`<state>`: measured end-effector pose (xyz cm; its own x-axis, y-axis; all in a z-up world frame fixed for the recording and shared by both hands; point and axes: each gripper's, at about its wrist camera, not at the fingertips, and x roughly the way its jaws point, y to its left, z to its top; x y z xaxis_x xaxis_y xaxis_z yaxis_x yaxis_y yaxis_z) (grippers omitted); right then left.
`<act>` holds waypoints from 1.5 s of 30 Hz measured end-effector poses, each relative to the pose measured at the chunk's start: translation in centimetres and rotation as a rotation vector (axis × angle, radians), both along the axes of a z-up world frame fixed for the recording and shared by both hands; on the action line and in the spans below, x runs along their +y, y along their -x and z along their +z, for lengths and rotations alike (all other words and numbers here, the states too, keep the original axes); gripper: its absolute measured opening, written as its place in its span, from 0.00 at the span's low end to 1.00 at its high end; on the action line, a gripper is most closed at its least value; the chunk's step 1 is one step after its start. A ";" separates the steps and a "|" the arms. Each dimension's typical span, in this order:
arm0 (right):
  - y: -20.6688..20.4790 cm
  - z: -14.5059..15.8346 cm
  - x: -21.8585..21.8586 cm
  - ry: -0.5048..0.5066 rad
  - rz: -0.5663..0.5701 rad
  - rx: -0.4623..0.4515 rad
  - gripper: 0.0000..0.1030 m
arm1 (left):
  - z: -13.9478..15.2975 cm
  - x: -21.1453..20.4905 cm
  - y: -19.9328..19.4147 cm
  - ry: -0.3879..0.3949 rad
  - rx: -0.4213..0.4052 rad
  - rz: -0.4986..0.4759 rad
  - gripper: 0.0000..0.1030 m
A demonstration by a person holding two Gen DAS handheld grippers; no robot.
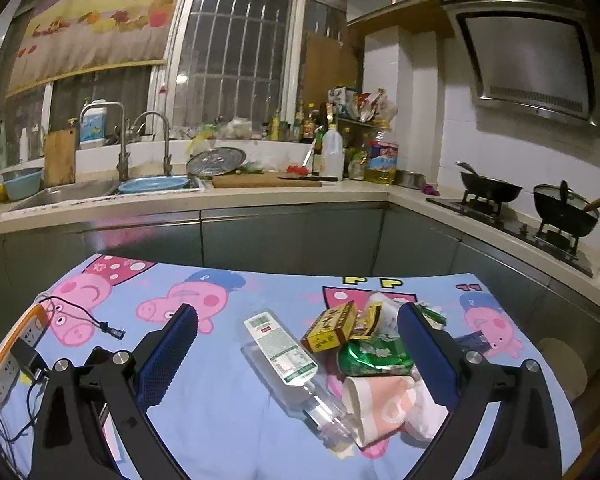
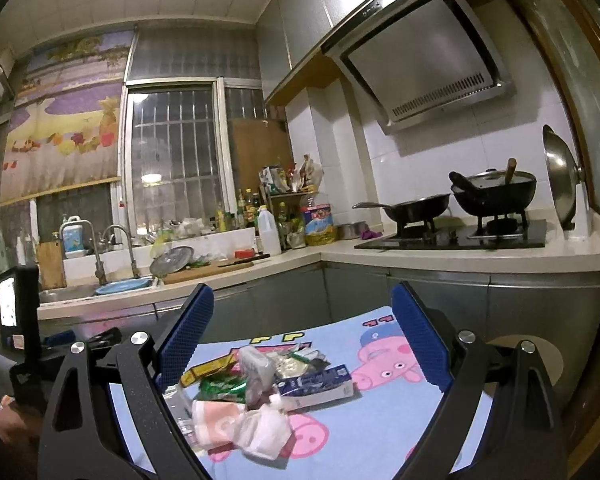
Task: Collect trash
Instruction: 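Move both tools toward the trash pile on the table, then grasp the clear plastic bottle with the left tool while the right tool grasps the white tissue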
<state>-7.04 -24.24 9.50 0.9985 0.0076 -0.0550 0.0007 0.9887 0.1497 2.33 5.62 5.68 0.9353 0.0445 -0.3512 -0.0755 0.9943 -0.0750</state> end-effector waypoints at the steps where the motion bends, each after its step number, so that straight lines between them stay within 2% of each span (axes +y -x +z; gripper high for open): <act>1: -0.4 -0.1 -0.2 0.001 -0.003 0.002 0.86 | 0.0 0.1 -0.4 0.003 0.005 0.004 0.96; 13: -4.5 -2.1 -1.9 -0.034 -0.014 0.071 0.86 | -0.9 0.5 -4.2 -0.058 0.026 0.066 0.96; 20: -6.1 -3.1 -2.2 -0.030 0.014 0.121 0.76 | -1.8 0.8 -6.1 -0.061 0.075 0.076 0.96; 28: -7.5 -4.9 -1.8 -0.020 0.044 0.190 0.70 | -4.1 2.4 -8.4 0.063 0.239 0.046 0.95; 35: -9.0 -8.8 -0.2 -0.039 0.099 0.325 0.70 | -8.6 2.1 -10.8 0.097 0.390 0.088 0.95; 38: -9.9 -11.2 0.6 -0.053 0.145 0.424 0.70 | -10.1 1.9 -11.3 0.110 0.431 0.100 0.95; 43: -12.8 -15.3 1.2 -0.164 0.249 0.608 0.70 | -12.1 -0.2 -11.8 0.076 0.477 0.054 0.95; 44: -13.3 -16.1 1.3 -0.193 0.272 0.642 0.70 | -12.4 -0.4 -11.8 0.056 0.483 0.048 0.93; 45: -13.8 -16.8 1.4 -0.217 0.292 0.668 0.70 | -12.7 -0.5 -11.8 0.045 0.490 0.041 0.86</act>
<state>6.75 -22.79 -7.28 0.7094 0.3458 -0.6141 -0.0979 0.9112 0.4001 14.17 5.13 -7.01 0.6573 0.0523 -0.7518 -0.1511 0.9865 -0.0634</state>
